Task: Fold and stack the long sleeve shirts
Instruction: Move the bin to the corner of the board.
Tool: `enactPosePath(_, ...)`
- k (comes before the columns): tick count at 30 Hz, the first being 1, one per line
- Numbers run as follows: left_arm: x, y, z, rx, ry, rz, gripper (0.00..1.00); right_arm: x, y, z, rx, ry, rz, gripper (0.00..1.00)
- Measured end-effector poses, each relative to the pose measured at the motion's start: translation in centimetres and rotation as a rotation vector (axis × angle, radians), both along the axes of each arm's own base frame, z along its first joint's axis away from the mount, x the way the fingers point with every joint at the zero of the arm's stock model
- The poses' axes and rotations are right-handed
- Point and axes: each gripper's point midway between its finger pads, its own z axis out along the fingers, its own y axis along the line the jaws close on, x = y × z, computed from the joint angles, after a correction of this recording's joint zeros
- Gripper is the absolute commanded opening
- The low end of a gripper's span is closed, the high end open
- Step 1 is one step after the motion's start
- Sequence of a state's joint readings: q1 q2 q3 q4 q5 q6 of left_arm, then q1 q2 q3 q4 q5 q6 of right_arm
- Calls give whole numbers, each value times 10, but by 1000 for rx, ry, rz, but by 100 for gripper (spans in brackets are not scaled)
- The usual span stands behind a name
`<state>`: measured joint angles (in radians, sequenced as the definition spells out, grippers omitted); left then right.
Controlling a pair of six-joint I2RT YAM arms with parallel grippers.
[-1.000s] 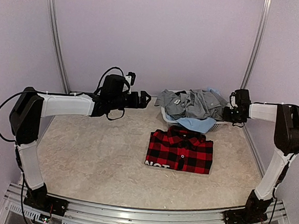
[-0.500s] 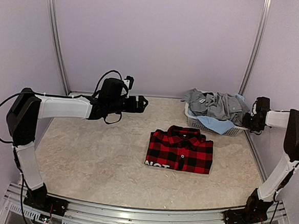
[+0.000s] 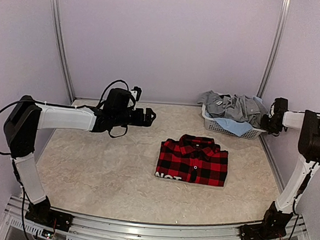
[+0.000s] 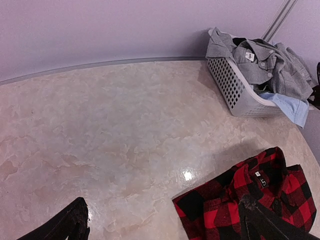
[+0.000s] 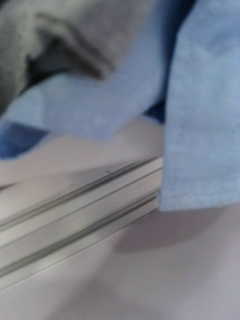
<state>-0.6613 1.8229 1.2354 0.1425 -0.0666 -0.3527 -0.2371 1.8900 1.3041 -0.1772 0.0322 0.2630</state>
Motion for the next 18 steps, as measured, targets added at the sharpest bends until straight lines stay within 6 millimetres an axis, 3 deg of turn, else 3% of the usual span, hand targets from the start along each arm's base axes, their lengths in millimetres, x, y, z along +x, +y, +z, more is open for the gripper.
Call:
enactPosePath(5, -15, -2, -3, 9, 9, -16, 99, 16, -7, 1, -27, 1, 6, 41)
enactPosePath(11, -34, -6, -22, 39, 40, -40, 99, 13, -20, 5, -89, 10, -20, 79)
enactPosePath(15, -43, -5, -36, 61, 67, -51, 99, 3, -20, 15, -96, -1, -27, 86)
enactPosePath(18, -48, -5, -42, 66, 80, -63, 99, -5, -11, 35, -104, -35, -18, 88)
